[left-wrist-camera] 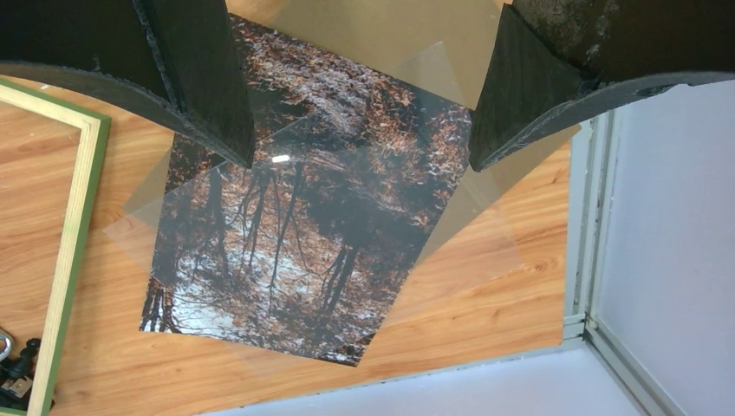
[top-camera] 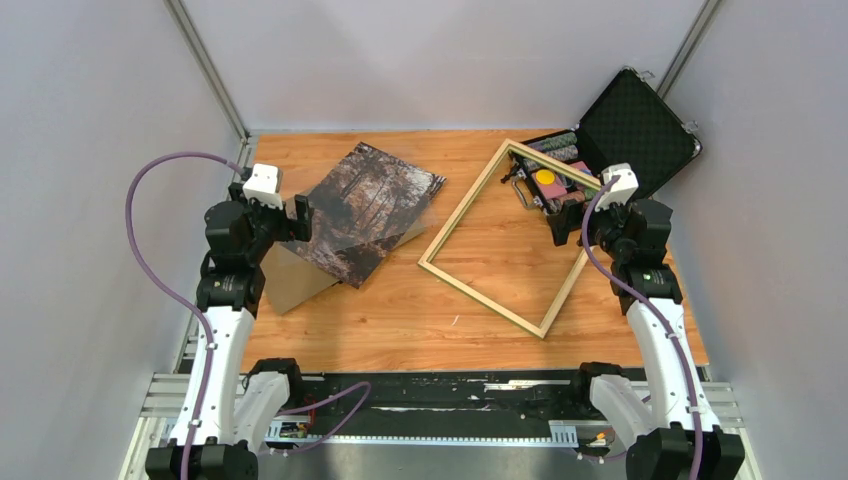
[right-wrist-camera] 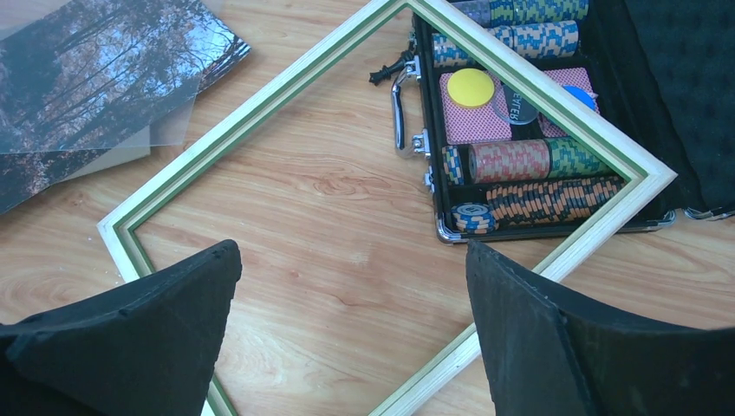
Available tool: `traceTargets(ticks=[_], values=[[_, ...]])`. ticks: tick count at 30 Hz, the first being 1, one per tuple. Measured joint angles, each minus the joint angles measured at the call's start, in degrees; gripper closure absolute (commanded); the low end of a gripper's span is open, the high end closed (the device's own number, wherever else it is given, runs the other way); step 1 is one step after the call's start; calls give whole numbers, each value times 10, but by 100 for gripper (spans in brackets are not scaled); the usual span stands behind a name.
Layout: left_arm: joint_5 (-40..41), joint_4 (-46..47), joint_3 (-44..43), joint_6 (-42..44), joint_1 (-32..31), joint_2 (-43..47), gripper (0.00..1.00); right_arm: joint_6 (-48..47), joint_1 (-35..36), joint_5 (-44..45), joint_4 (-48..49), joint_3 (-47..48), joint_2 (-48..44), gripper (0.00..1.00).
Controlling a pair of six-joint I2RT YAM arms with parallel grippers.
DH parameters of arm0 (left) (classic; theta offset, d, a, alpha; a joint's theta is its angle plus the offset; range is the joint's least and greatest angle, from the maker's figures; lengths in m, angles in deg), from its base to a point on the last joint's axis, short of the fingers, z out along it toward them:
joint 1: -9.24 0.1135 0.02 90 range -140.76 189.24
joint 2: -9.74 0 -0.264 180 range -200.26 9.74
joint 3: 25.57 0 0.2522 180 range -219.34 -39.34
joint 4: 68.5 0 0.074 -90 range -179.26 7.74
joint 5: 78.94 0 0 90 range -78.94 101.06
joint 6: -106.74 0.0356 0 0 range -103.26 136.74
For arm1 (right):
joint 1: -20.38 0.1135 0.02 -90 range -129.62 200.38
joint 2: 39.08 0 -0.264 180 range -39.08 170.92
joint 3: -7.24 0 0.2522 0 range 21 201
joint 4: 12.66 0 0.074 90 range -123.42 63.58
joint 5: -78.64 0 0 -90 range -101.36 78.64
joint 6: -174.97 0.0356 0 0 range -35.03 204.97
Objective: Put the photo into the frame
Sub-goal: Adjust the photo frame at the center of the board.
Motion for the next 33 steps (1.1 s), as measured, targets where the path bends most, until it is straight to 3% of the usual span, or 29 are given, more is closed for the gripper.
traceTargets(ticks=[25,33], values=[[-5,-65,-28,26,0,10,0,-1,3,-34,-2,3,6,0],[-22,-69,-80,39,0,-96,0,5,61,-33,-10,59,84,0]])
